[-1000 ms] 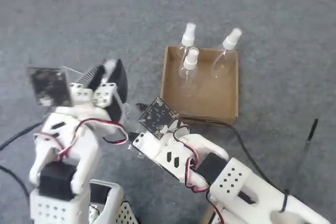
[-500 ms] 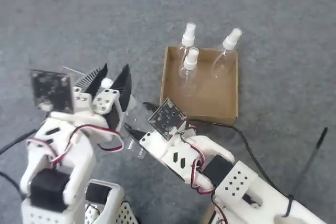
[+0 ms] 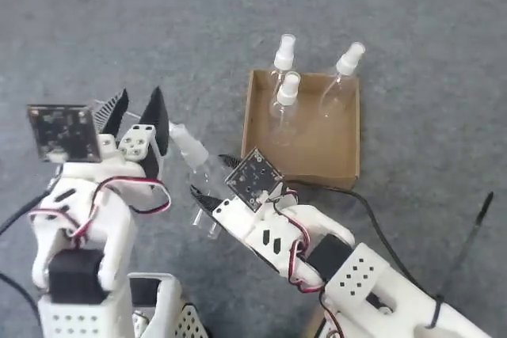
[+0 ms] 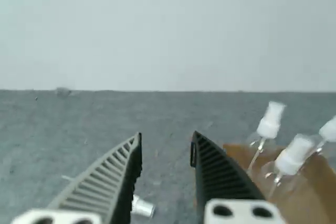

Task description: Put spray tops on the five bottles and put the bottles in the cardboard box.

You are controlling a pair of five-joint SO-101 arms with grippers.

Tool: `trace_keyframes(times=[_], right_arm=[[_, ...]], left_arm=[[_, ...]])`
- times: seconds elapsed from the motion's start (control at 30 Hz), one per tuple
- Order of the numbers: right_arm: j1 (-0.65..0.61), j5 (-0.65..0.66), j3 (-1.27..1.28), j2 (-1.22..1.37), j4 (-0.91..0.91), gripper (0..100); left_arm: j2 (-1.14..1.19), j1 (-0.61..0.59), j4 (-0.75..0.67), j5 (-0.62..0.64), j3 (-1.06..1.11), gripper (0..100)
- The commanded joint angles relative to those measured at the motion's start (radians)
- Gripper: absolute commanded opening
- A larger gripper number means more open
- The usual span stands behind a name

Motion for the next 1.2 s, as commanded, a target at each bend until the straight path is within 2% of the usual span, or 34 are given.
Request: trace_keyframes(times=[0.0,0.27,0.67,0.93,1.17], right_arm=[[0.012,-0.012,-0.011,-0.036,-0.013,0.6],[0.01,-0.012,-0.011,-0.036,-0.013,0.6],[0.01,-0.009,-0.011,-0.028,-0.013,0.6],[0.01,-0.008,-0.011,-0.028,-0.013,0.6],[0.01,-0.008,-0.011,-0.028,-0.013,0.6]], left_arm=[[0.011,-0.011,-0.028,-0.037,0.035,14],[0.009,0.147,0.031,-0.046,0.122,14],[0.005,0.167,0.1,-0.101,-0.007,14],[0.009,0.278,0.138,-0.101,-0.021,14],[0.011,0.285,0.137,-0.101,-0.021,14]])
